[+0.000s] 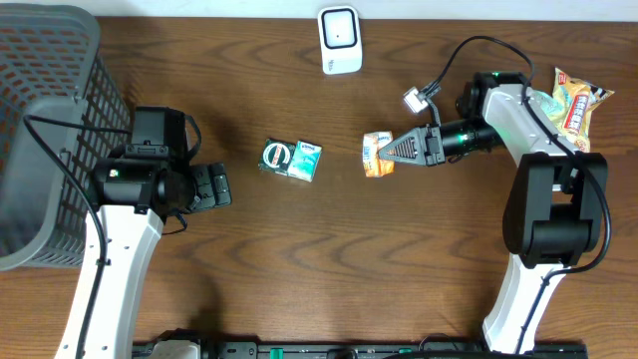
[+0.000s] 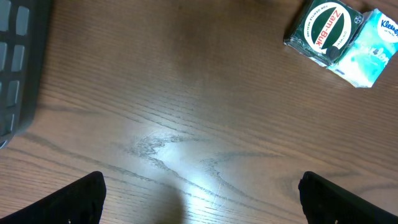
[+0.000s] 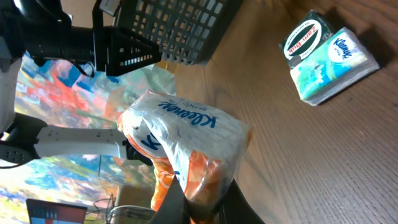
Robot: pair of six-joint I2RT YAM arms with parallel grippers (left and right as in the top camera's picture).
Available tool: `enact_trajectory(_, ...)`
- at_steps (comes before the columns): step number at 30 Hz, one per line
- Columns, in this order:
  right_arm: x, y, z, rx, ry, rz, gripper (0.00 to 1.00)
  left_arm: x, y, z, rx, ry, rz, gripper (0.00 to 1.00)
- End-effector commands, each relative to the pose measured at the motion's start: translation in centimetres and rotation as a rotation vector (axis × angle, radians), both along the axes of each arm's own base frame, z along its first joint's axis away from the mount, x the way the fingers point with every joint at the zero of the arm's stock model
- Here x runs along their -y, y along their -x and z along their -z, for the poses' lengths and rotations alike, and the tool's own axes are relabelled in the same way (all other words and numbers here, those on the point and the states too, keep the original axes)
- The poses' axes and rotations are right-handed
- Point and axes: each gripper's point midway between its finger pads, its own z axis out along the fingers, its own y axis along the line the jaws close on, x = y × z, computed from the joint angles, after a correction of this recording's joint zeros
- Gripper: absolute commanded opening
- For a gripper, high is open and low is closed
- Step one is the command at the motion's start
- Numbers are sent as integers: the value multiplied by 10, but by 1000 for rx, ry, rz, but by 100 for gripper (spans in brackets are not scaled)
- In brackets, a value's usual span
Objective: Scan the item barcode
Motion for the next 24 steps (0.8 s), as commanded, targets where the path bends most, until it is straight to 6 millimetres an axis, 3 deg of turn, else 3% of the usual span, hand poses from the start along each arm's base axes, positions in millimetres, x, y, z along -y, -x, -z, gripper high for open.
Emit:
enact_trajectory(1,-3,-3,-4,33,-19,-2,1,0,1,3,-10,-3,-7,98)
enact_trajectory(16,-5,-3,1,22,8,-12,1,0,1,3,-10,-3,-7,98)
enact_trajectory(20,-6,-6,36,-59,215,-33,1,0,1,3,-10,-3,-7,98)
enact_trajectory(24,14,-26,99,-240,685,131,1,0,1,3,-10,-3,-7,98)
